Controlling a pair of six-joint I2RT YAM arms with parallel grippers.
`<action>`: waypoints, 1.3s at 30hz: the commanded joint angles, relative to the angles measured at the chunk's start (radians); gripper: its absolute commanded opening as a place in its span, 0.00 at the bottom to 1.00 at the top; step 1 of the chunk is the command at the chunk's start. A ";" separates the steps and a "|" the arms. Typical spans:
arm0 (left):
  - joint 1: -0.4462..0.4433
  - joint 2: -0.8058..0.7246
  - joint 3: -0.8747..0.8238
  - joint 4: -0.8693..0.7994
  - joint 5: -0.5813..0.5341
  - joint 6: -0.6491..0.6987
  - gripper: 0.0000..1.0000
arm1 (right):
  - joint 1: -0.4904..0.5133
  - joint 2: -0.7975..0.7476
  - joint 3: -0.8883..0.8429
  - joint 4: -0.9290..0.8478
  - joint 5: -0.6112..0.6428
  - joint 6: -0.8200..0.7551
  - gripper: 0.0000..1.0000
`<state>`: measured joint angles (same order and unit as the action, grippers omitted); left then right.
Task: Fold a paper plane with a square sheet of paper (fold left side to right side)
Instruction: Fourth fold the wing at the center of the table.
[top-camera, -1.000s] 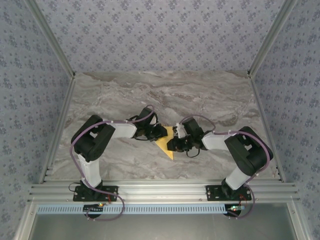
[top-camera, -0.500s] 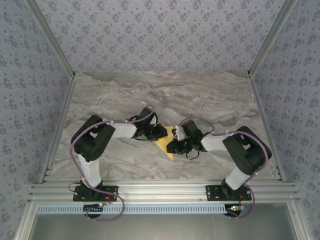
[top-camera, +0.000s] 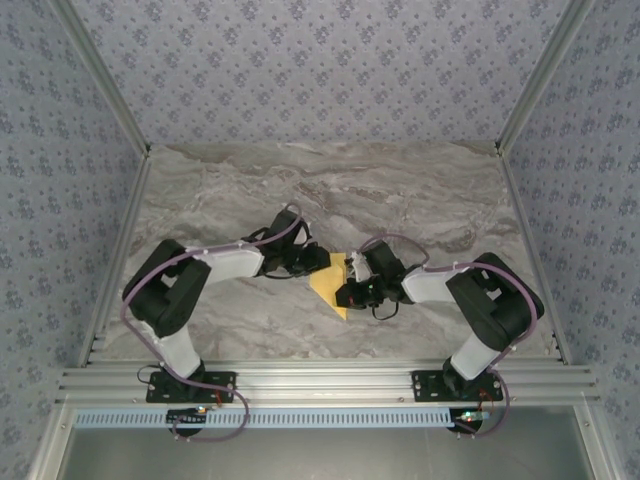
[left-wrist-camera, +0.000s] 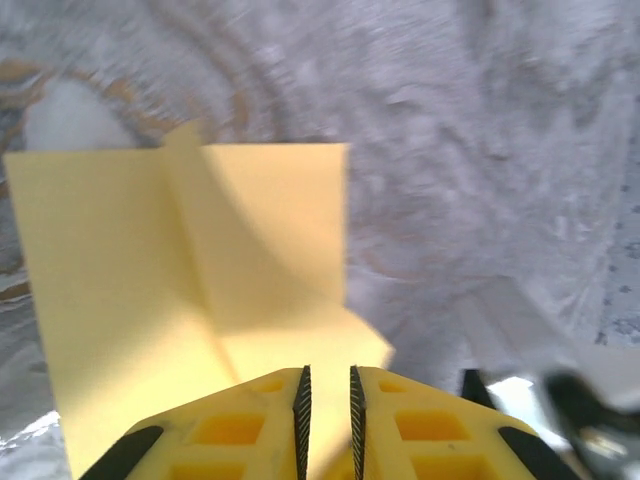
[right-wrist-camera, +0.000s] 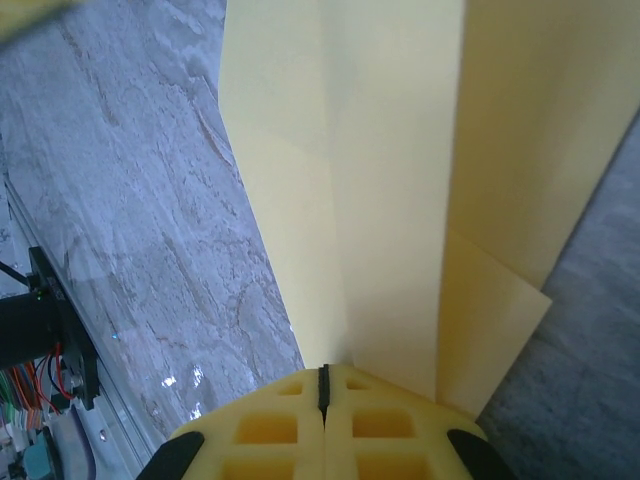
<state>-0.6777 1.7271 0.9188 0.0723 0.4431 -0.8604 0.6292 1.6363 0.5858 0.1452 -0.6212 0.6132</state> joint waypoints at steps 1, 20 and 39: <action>-0.023 -0.066 -0.027 0.000 -0.012 0.038 0.18 | 0.005 0.050 -0.048 -0.172 0.096 -0.022 0.00; -0.086 0.143 -0.032 0.113 0.003 -0.012 0.07 | 0.016 0.063 -0.022 -0.230 0.119 -0.051 0.00; 0.114 0.275 0.188 -0.069 -0.002 0.199 0.07 | 0.021 0.059 -0.025 -0.323 0.137 -0.080 0.00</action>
<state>-0.6281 1.9587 1.0527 0.0357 0.5385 -0.7391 0.6403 1.6428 0.6247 0.0608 -0.6003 0.5591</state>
